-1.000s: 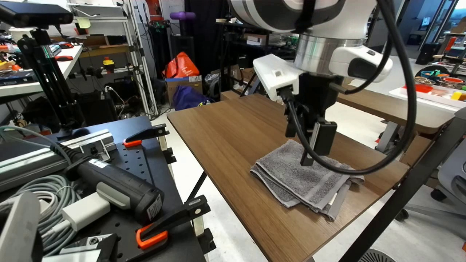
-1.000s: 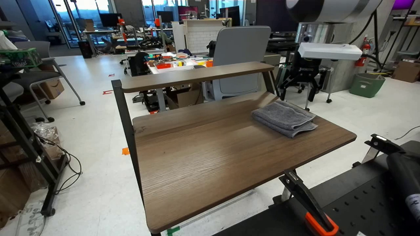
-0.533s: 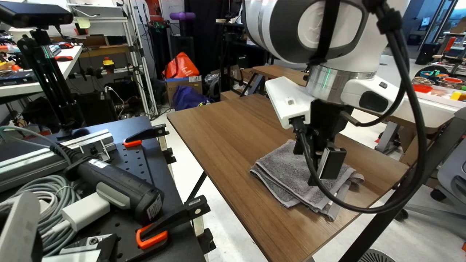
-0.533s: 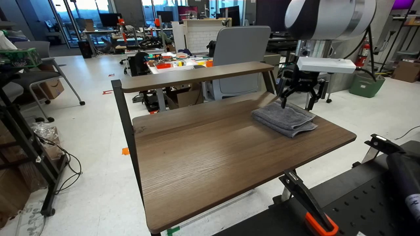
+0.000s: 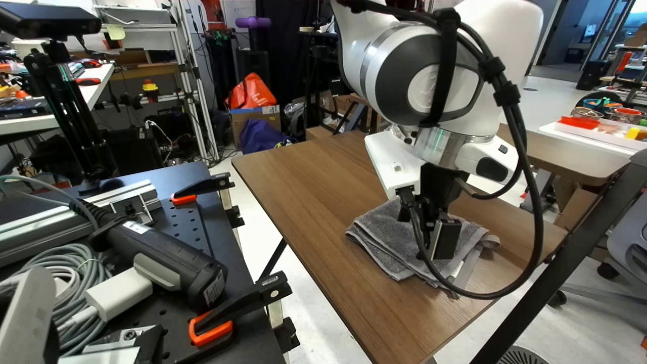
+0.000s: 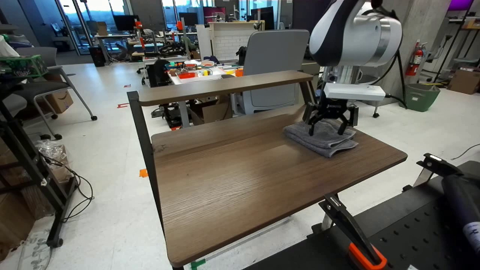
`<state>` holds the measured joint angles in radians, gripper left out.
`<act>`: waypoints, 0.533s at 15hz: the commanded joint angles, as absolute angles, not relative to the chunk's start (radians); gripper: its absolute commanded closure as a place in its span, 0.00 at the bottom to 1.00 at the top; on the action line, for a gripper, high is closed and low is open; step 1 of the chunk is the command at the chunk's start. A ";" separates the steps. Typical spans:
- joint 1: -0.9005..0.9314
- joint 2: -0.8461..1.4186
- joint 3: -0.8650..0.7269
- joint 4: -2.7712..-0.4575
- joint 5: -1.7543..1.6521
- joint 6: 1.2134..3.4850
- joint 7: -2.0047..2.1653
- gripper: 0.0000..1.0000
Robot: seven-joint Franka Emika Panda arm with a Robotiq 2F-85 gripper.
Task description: Slide the grey towel to the left.
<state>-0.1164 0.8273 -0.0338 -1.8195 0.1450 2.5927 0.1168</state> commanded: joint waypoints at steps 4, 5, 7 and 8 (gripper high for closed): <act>-0.006 0.918 -0.024 -1.719 0.117 2.586 0.144 0.00; 0.014 0.927 -0.021 -1.707 0.114 2.586 0.147 0.00; 0.049 0.948 -0.007 -1.672 0.115 2.572 0.151 0.00; 0.070 0.955 0.002 -1.656 0.116 2.560 0.156 0.00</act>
